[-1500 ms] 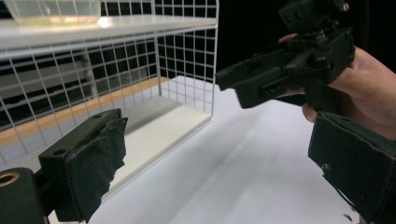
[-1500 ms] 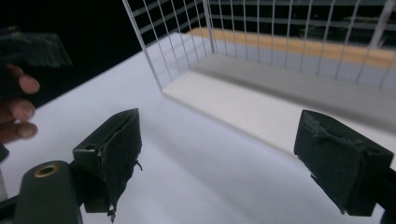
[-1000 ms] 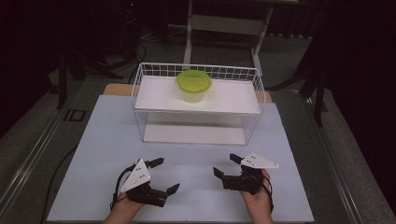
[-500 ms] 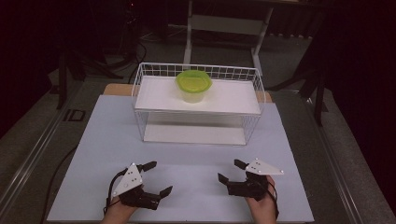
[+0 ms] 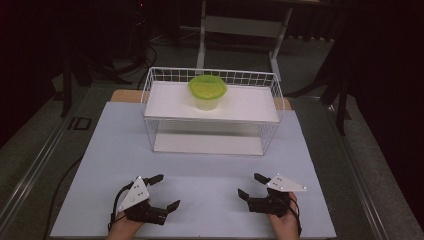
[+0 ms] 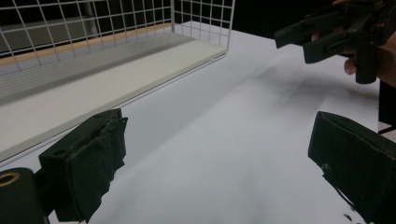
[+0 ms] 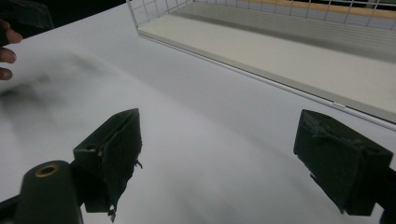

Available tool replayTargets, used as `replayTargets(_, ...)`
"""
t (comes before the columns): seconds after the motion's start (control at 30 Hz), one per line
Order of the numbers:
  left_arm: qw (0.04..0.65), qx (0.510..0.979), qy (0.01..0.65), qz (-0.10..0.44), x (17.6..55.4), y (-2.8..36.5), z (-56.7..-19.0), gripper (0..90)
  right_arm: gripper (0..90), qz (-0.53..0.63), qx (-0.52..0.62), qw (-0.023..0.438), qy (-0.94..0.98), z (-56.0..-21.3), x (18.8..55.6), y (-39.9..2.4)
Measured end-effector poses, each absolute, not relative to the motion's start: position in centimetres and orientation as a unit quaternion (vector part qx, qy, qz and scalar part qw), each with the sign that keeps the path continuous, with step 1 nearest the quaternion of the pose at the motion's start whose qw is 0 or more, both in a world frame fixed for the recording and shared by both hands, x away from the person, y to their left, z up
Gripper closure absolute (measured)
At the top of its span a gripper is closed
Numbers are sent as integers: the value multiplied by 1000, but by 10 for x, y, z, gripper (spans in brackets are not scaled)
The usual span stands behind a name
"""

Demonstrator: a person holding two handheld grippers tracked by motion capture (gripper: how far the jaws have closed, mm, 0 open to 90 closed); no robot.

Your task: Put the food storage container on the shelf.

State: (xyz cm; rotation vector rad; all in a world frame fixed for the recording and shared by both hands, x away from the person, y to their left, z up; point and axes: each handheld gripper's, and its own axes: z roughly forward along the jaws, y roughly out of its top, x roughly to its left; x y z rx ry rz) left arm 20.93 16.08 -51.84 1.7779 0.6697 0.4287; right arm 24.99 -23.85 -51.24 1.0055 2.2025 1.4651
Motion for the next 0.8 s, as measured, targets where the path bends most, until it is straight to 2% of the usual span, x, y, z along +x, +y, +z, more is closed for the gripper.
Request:
replayTargets(0.27, 560, 755, 285, 188, 209, 161, -520, 47, 149, 501, 347, 173, 774, -522, 257, -247)
replayTargets(0.8, 554, 747, 300, 212, 212, 174, -520, 47, 149, 493, 359, 169, 774, -530, 264, -250)
